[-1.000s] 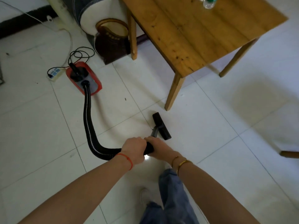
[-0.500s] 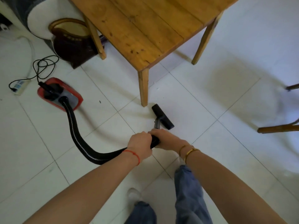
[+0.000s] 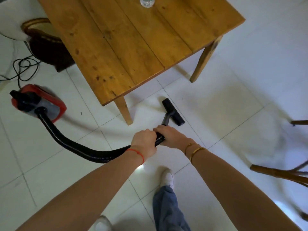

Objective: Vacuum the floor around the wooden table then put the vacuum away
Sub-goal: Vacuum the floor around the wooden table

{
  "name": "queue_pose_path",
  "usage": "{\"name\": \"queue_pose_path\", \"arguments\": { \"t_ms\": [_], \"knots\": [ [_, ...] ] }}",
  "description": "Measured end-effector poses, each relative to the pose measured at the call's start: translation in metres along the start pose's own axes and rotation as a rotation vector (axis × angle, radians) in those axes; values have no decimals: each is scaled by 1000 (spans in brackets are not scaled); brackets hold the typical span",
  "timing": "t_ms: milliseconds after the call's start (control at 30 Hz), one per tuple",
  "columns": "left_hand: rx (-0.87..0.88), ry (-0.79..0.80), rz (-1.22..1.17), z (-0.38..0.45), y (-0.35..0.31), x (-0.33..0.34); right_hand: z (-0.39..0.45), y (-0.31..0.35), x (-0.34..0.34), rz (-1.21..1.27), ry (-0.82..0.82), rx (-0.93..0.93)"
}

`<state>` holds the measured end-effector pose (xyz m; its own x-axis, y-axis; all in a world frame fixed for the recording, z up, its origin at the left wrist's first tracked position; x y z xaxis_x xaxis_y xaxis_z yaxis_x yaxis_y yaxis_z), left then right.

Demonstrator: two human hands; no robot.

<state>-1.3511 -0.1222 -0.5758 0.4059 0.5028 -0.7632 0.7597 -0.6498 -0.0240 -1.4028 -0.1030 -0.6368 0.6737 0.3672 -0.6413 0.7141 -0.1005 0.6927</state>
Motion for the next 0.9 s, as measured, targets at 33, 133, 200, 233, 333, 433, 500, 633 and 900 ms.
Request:
{"name": "queue_pose_path", "arguments": {
  "t_ms": [33,133,200,233,333,433,500,633,900],
  "knots": [
    [-2,-9,-9,12,-11,-8,1,-13,-13,-8,4,1],
    [-6,-23,-36,44,-42,-27,0,-50,-48,-42,10,24],
    [0,-37,-52,62,-62,-39,-3,-72,-68,-51,12,49],
    [6,-45,-57,71,-72,-45,-5,-82,-77,-52,9,59],
    [18,-52,-69,88,-94,-57,-9,-106,-98,-68,5,74],
    [17,-45,-78,95,-103,-60,-11,-115,-107,-71,0,75],
    [1,-39,-83,93,-98,-59,-10,-112,-103,-71,2,67],
    [-28,-22,-75,75,-71,-50,-1,-85,-83,-37,15,45],
    [-80,42,-23,12,1,-18,14,-5,-18,-3,53,-27]
  ]
}}
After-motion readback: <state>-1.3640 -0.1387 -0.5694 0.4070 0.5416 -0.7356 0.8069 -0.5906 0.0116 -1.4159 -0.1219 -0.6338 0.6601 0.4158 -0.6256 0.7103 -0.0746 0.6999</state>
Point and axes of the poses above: each hand's wrist, its own z-axis towards the middle knuckle, its own x-axis out of the palm, y = z × x, the point moved 10 cm from there along z, towards the middle knuckle, and after that the axes turned 8 degrees about -x, right-handed, at the moved point
